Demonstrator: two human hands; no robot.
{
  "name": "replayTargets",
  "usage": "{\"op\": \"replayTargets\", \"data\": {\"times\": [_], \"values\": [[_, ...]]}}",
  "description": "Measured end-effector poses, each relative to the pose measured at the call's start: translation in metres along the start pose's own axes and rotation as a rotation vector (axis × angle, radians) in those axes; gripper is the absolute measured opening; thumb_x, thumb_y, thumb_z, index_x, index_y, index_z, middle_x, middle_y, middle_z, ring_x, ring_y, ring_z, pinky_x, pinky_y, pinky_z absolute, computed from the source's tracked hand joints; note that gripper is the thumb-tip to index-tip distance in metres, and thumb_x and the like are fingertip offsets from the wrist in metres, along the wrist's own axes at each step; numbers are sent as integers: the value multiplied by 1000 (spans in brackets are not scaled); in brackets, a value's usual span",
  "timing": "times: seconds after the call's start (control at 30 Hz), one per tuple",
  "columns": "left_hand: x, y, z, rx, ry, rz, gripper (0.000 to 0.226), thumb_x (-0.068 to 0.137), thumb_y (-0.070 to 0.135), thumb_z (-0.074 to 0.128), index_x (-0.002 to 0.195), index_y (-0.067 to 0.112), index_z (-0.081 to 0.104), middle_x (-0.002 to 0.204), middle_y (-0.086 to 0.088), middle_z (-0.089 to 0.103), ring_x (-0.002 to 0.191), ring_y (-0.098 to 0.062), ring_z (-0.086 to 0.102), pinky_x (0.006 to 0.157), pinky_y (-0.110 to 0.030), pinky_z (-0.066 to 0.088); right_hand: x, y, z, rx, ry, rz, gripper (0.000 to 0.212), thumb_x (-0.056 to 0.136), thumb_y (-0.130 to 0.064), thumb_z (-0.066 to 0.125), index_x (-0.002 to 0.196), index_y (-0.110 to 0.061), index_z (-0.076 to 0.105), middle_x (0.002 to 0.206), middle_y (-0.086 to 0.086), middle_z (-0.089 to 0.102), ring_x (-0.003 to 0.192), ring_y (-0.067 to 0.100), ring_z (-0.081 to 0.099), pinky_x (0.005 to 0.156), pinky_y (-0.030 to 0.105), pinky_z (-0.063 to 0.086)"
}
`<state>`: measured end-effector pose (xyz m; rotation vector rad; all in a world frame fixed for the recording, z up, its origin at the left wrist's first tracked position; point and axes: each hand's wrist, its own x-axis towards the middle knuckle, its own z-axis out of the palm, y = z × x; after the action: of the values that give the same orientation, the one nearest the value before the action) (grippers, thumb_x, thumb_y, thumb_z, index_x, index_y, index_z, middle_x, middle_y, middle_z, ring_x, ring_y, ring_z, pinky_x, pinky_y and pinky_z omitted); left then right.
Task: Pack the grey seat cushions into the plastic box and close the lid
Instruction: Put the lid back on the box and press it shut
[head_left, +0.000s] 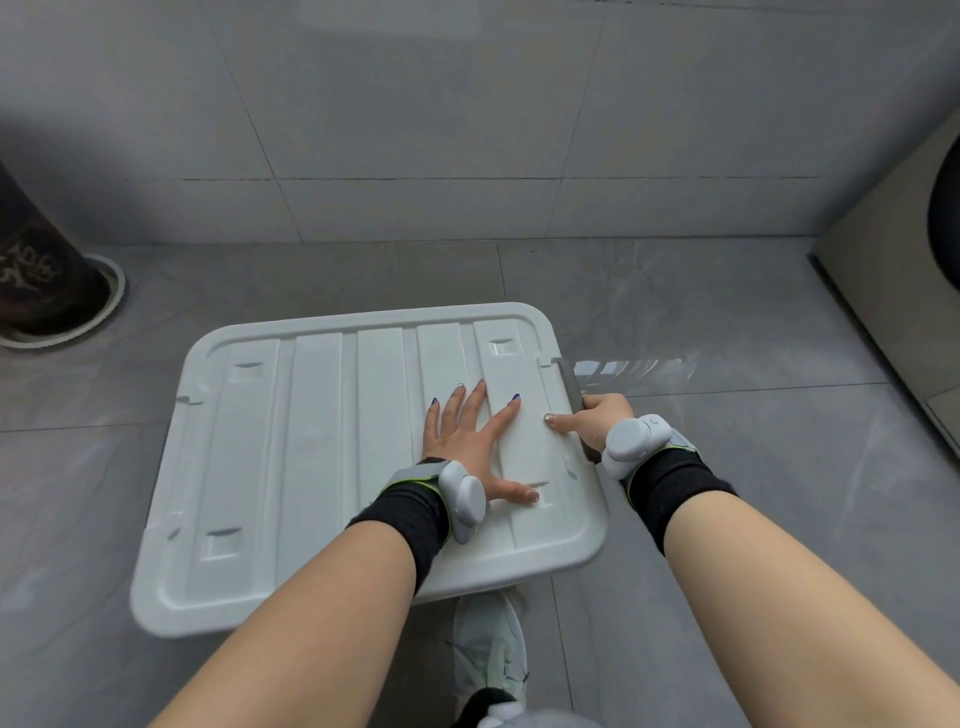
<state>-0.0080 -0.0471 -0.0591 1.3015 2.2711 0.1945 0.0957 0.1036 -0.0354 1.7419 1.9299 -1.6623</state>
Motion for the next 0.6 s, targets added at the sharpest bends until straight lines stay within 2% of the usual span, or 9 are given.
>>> {"op": "replayTargets", "data": {"times": [0.07, 0.23, 0.3, 0.37, 0.43, 0.47, 0.5, 0.6], "values": [[0, 0, 0, -3, -4, 5, 117, 52, 79, 63, 145, 50, -2, 159, 3, -16, 146, -22, -22, 115, -44, -19, 1, 1, 2, 6, 6, -6, 34, 78, -10, 74, 109, 1, 67, 69, -1, 61, 59, 14, 56, 54, 23, 44], [-2, 1, -5, -15, -43, 15, 116, 56, 75, 66, 146, 48, -1, 159, 2, -16, 146, -24, -22, 115, -44, -19, 1, 3, 5, -65, 33, -56, 31, 79, -15, 73, 108, -3, 69, 88, 8, 68, 79, 24, 63, 78, 31, 52], [-3, -2, -13, -31, -63, 22, 111, 60, 68, 69, 147, 46, 4, 160, 2, -11, 147, -23, -18, 117, -43, -14, -2, -1, 5, -170, 56, -58, 31, 77, -20, 73, 105, -7, 70, 98, 9, 71, 92, 27, 66, 89, 34, 52], [-5, -6, -25, -72, -84, 42, 103, 66, 59, 72, 148, 43, 11, 161, 1, -2, 148, -23, -9, 120, -41, -5, -6, -7, 6, -229, 54, -48, 33, 77, -18, 71, 108, -8, 68, 102, 8, 70, 95, 28, 65, 88, 32, 51], [-11, -14, -40, -168, -105, 46, 95, 71, 48, 74, 147, 39, 18, 160, -1, 6, 148, -24, 1, 121, -39, 7, -14, -20, 11, -282, 51, -76, 40, 76, -17, 70, 114, -6, 62, 104, 7, 67, 95, 27, 62, 83, 30, 48], [-16, -19, -50, -220, -101, 35, 91, 72, 43, 74, 147, 38, 22, 160, -1, 9, 147, -25, 4, 120, -37, 11, -19, -28, 15, -308, 59, -105, 46, 76, -18, 70, 119, -7, 59, 111, 8, 66, 102, 28, 62, 86, 31, 48], [-17, -20, -55, -257, -95, 24, 87, 74, 39, 74, 146, 37, 25, 159, -1, 12, 147, -24, 7, 119, -36, 14, -21, -32, 16, -320, 68, -123, 56, 75, -21, 70, 128, -10, 53, 123, 8, 63, 111, 28, 59, 93, 33, 47], [-34, -39, -75, -337, -24, -53, 78, 77, 32, 73, 144, 33, 34, 157, 1, 20, 145, -22, 12, 117, -32, 17, -43, -57, 34, -357, 26, -186, 83, 79, -25, 70, 149, -16, 25, 152, 7, 34, 138, 26, 37, 111, 35, 34]]}}
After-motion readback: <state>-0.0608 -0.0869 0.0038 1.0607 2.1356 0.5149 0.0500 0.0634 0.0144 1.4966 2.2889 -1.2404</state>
